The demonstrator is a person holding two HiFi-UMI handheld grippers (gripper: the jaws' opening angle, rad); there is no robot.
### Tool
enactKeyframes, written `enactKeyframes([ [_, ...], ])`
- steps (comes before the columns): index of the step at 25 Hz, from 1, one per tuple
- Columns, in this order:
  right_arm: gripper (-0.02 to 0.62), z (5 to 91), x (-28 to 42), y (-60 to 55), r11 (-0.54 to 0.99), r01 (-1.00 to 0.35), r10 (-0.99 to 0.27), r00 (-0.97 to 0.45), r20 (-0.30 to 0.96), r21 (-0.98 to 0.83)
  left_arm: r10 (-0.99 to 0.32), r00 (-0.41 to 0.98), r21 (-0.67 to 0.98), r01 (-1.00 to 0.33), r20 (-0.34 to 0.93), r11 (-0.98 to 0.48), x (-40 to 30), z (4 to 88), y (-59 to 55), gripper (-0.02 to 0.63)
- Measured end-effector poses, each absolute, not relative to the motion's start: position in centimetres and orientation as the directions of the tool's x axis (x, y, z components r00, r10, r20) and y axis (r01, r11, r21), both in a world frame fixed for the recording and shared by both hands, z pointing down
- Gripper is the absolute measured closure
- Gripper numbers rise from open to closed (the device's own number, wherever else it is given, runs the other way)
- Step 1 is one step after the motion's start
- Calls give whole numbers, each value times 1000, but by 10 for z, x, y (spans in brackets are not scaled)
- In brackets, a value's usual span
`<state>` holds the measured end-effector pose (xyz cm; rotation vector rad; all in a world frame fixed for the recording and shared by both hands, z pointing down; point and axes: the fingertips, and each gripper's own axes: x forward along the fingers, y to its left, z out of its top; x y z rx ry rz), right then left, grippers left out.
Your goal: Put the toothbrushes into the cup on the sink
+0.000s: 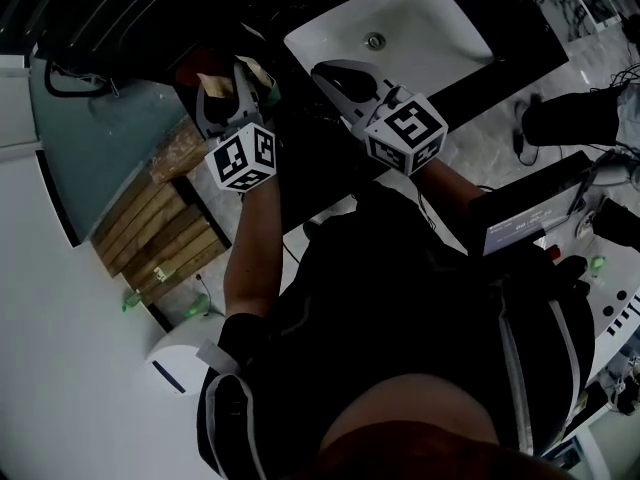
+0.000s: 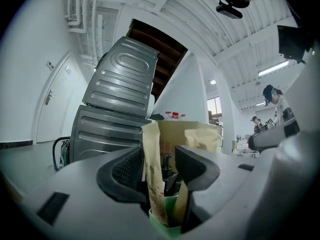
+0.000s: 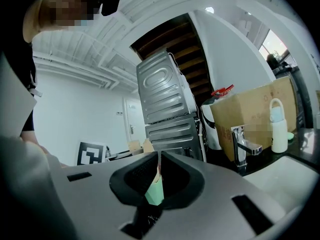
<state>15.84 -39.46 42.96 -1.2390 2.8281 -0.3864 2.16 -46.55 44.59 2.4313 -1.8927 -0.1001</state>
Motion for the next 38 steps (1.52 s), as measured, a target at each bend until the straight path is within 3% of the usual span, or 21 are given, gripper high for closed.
enactKeyframes([
  [17,558,360,126,-356,601,-781,-796,-604,-43,-169,-931,361,72,-929,-42,-364,-15,373,-360,394],
  [20,558,353,114,-345,598,-786,-800,-599,-49,-155,-918,395,96,-913,-45,-397,-26,365,-342,433],
  [23,558,345,103,-336,598,-790,-801,-597,-49,-136,-908,416,107,-902,-47,-419,-37,357,-326,536],
  [26,558,338,90,-323,604,-788,-796,-603,-53,-118,-908,416,99,-903,-44,-418,-52,351,-310,598],
  [32,558,323,71,-300,604,-793,-797,-599,-75,-80,-922,387,5,-922,-7,-387,-82,350,-284,601],
  [38,558,315,54,-278,597,-799,-802,-592,-76,-75,-911,411,59,-910,-7,-411,-106,340,-259,601],
])
